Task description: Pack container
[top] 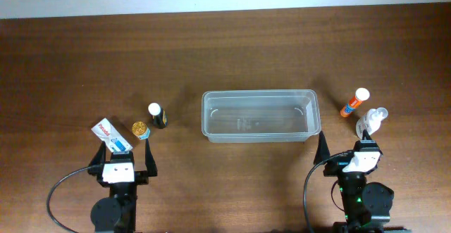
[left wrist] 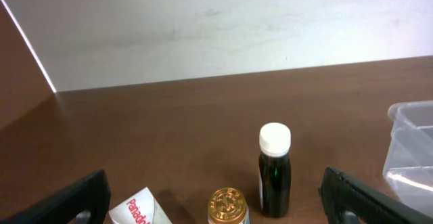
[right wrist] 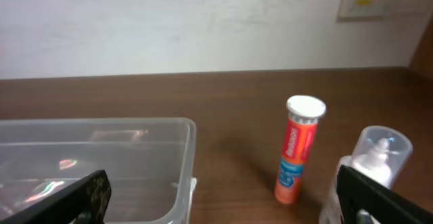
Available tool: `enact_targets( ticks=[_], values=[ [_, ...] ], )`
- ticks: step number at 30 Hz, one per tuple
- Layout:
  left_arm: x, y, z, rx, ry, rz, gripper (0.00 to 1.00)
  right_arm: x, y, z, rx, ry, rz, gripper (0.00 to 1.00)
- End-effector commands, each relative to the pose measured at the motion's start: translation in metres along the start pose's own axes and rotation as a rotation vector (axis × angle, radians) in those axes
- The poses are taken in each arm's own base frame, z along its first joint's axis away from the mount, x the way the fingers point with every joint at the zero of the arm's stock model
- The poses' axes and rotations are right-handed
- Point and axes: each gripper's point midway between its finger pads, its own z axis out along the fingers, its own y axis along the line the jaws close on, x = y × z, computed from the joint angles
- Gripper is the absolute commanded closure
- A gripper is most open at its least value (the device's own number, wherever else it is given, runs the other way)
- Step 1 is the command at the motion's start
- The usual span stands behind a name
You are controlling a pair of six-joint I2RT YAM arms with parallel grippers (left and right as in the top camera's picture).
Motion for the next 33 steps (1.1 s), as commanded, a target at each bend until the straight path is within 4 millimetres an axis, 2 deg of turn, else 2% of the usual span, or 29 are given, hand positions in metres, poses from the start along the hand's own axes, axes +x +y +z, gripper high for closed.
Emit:
enact_targets(
  ticks=[1, 4, 7, 11, 14, 17, 20, 23, 27, 31, 33],
  values=[
    [-0.045, 0.012, -0.008, -0.048, -0.077, -0.059, 0.01, -0.032, -0.013, -0.007, 0.084, -0.033, 0.062, 0.02],
    [-0.067, 0.025, -0.008, -0.104, -0.062, -0.087, 0.01, -0.051, -0.017, -0.007, 0.114, -0.011, 0.113, 0.02],
    [-0.085, 0.030, 0.002, -0.122, -0.013, -0.082, 0.01, -0.078, -0.017, 0.000, 0.117, 0.024, 0.113, 0.02],
    [-0.097, 0.029, 0.031, -0.113, 0.109, -0.068, 0.01, -0.105, -0.017, 0.019, 0.126, 0.139, 0.111, 0.02],
    [-0.099, 0.026, 0.060, -0.095, 0.231, -0.055, 0.01, -0.116, -0.018, 0.037, 0.136, 0.277, 0.106, 0.02],
    [-0.093, 0.012, 0.084, -0.011, 0.365, -0.054, 0.01, -0.117, -0.019, 0.053, 0.150, 0.454, 0.103, 0.02],
    [-0.078, -0.007, 0.104, 0.091, 0.534, -0.065, 0.01, -0.117, -0.017, 0.066, 0.150, 0.599, 0.105, 0.02],
    [-0.061, -0.019, 0.114, 0.155, 0.685, -0.080, 0.01, -0.118, -0.018, 0.077, 0.156, 0.706, 0.098, 0.02],
    [-0.047, -0.031, 0.121, 0.217, 0.787, -0.103, 0.00, -0.119, -0.022, 0.095, 0.161, 0.770, 0.072, 0.02],
    [-0.043, -0.035, 0.123, 0.232, 0.802, -0.109, 0.01, -0.102, -0.038, 0.115, 0.208, 0.830, 0.110, 0.02],
    [-0.043, -0.034, 0.123, 0.231, 0.801, -0.109, 0.01, -0.081, -0.050, 0.122, 0.234, 0.891, 0.151, 0.02]
  ],
)
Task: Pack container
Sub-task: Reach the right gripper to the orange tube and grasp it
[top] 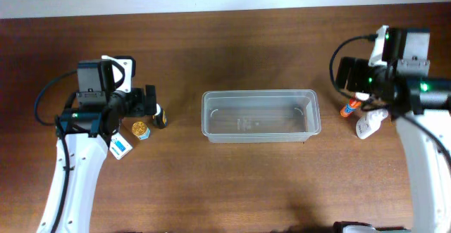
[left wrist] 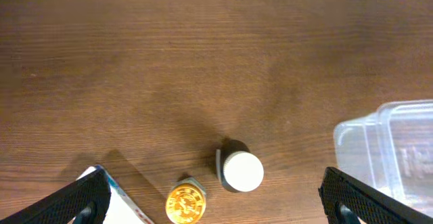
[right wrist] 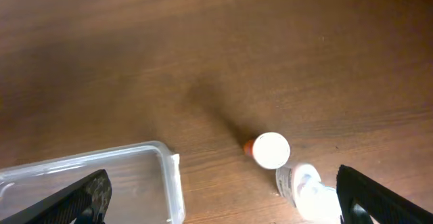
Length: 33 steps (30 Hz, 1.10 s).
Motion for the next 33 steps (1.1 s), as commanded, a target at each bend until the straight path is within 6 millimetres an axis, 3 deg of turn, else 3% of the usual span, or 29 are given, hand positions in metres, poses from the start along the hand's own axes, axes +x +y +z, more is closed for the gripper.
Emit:
enact_targets(
  ticks=[1, 9, 17, 33],
  values=[
    [-0.011, -0.007, -0.006, 0.039, -0.030, -0.006, 0.01, 0.007, -0.018, 0.030, 0.022, 0.091, 0.062, 0.02],
    [-0.011, -0.007, -0.006, 0.039, -0.030, -0.006, 0.00, 0.046, -0.046, 0.097, 0.004, 0.325, 0.130, 0.02],
    [-0.011, -0.007, -0.006, 0.039, -0.028, -0.006, 0.01, 0.072, -0.050, 0.134, 0.012, 0.450, 0.139, 0.01],
    [-0.011, -0.007, -0.006, 0.039, -0.029, -0.006, 0.01, 0.062, -0.060, 0.148, 0.063, 0.398, 0.126, 0.46]
  ],
)
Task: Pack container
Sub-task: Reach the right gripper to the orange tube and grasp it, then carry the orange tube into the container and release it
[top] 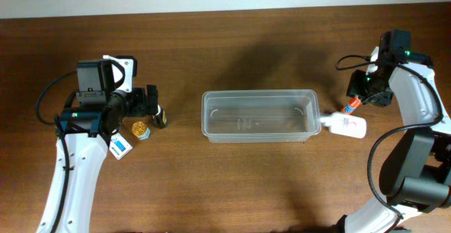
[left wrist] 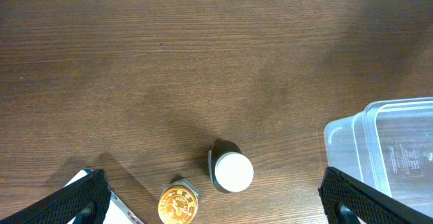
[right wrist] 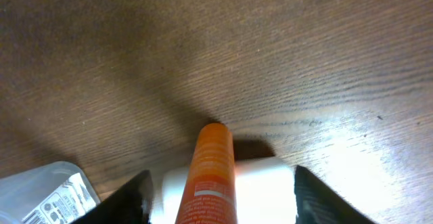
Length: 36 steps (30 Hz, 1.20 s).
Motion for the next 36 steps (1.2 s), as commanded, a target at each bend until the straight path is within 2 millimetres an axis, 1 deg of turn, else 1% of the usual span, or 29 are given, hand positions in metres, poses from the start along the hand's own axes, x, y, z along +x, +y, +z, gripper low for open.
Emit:
enact_targets(
  ticks=[1, 2, 6, 9, 12, 14, 16, 17, 18, 19, 20, 23, 24, 26, 27, 29, 31, 33, 36],
  values=[
    [-0.009, -0.004, -0.005, 0.017, -0.024, -0.006, 0.01, -0.007, -0.004, -0.002, 0.019, -0.021, 0.001, 0.50],
    [-0.009, -0.004, -0.005, 0.017, -0.024, -0.006, 0.01, -0.007, -0.004, -0.002, 0.019, -0.023, 0.001, 0.54],
    [-0.009, -0.004, -0.005, 0.017, -0.024, -0.006, 0.01, -0.008, -0.004, -0.002, 0.019, -0.026, 0.001, 0.60],
    [-0.009, -0.004, -0.005, 0.017, -0.024, -0.006, 0.01, -0.008, -0.003, -0.004, 0.018, -0.030, 0.001, 0.70],
    [-0.009, -0.004, -0.005, 0.017, -0.024, -0.006, 0.01, -0.013, -0.003, -0.013, 0.016, -0.051, 0.000, 0.72],
    [-0.009, -0.004, -0.005, 0.017, -0.024, -0.006, 0.01, -0.018, -0.002, -0.026, 0.013, -0.076, -0.001, 0.76],
    [-0.009, -0.004, -0.005, 0.017, -0.024, -0.006, 0.01, -0.023, -0.001, -0.041, 0.010, -0.100, -0.001, 0.76],
    [-0.009, -0.003, -0.005, 0.017, -0.024, -0.006, 0.01, -0.025, 0.000, -0.053, 0.009, -0.112, -0.003, 0.76],
    [-0.009, -0.003, -0.005, 0.017, -0.024, -0.006, 0.01, -0.026, 0.001, -0.061, 0.008, -0.118, -0.004, 0.76],
    [-0.009, -0.003, -0.005, 0.017, -0.024, -0.006, 0.01, -0.027, 0.005, -0.078, 0.001, -0.131, -0.027, 0.76],
    [-0.009, -0.003, -0.005, 0.016, -0.025, -0.006, 0.01, -0.027, 0.009, -0.088, -0.007, -0.137, -0.053, 0.76],
    [-0.010, -0.003, -0.005, 0.016, -0.026, -0.005, 0.01, -0.021, 0.028, -0.124, -0.021, -0.154, -0.144, 0.76],
    [-0.010, -0.003, -0.005, 0.016, -0.027, -0.005, 0.01, -0.012, 0.044, -0.144, -0.039, -0.154, -0.224, 0.76],
    [-0.010, -0.003, -0.005, 0.016, -0.027, -0.005, 0.00, 0.003, 0.069, -0.161, -0.078, -0.149, -0.323, 0.76],
    [-0.010, -0.003, -0.005, 0.014, -0.027, -0.005, 0.00, 0.015, 0.087, -0.170, -0.113, -0.147, -0.384, 0.76],
    [-0.010, -0.003, -0.005, 0.014, -0.027, -0.005, 0.01, 0.030, 0.108, -0.176, -0.133, -0.136, -0.448, 0.76],
    [-0.010, -0.003, -0.005, 0.014, -0.027, -0.005, 0.01, 0.044, 0.127, -0.177, -0.147, -0.119, -0.509, 0.76],
    [-0.010, -0.003, -0.005, 0.014, -0.027, -0.005, 0.01, 0.056, 0.145, -0.173, -0.158, -0.097, -0.569, 0.76],
    [-0.010, -0.003, -0.005, 0.014, -0.027, -0.005, 0.01, 0.069, 0.161, -0.161, -0.163, -0.057, -0.621, 0.76]
  ],
)
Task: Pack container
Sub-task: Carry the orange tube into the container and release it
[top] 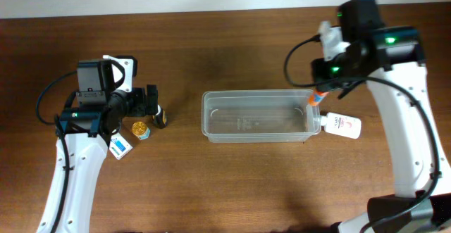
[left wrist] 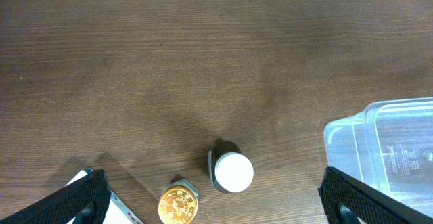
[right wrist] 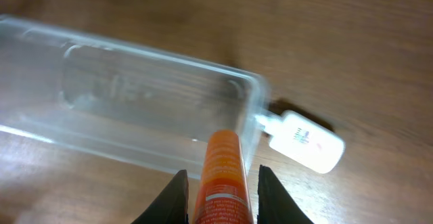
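Note:
The clear plastic container lies mid-table, also in the right wrist view. My right gripper is shut on the orange tube, held over the container's right end. A white bottle lies on its side just right of the container, nozzle toward it. My left gripper hangs open above a dark bottle with a white cap, a gold-lidded jar and a white medicine box.
The brown wooden table ends at a pale wall along the far edge. The container's left corner shows at the right of the left wrist view. Cables trail from both arms.
My right gripper, still shut on the orange tube, has moved from the table right of the container to above the container's right end. The left arm has not moved.
Both arms sat low at the near edge with open grippers, tube and white bottle upright. Then each was raised over its own items. Then the right gripper held the orange tube and the white bottle lay on its side. Now the tube is over the container.

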Available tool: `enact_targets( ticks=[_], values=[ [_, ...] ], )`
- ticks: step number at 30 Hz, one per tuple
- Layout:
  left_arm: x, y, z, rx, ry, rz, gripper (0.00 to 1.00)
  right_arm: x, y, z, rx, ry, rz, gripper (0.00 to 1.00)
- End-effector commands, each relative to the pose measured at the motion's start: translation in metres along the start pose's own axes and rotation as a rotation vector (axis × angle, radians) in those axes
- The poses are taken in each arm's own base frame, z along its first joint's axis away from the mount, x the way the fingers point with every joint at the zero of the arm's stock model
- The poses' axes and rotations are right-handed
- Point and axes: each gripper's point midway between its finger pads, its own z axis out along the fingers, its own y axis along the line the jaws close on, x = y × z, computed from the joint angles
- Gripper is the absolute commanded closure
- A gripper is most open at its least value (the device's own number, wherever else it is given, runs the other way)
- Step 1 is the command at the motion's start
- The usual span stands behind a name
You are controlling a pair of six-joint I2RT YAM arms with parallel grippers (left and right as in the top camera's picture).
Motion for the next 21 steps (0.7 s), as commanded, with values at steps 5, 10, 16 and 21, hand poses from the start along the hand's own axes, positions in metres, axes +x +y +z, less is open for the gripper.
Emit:
enact_targets(
  ticks=[5, 10, 16, 21],
  values=[
    [-0.010, -0.003, -0.005, 0.013, -0.026, -0.005, 0.01, 0.012, 0.030, 0.049, -0.036, 0.080, -0.089, 0.76],
    [-0.010, -0.003, -0.005, 0.014, -0.026, -0.005, 0.01, 0.011, 0.018, 0.093, -0.007, 0.046, -0.076, 0.76],
    [-0.010, -0.003, -0.005, 0.014, -0.026, -0.006, 0.01, 0.016, -0.010, 0.136, 0.058, 0.004, -0.036, 0.76],
    [-0.010, -0.003, -0.005, 0.014, -0.026, -0.006, 0.01, 0.022, -0.013, 0.140, 0.059, 0.018, -0.028, 0.54]
  ],
)
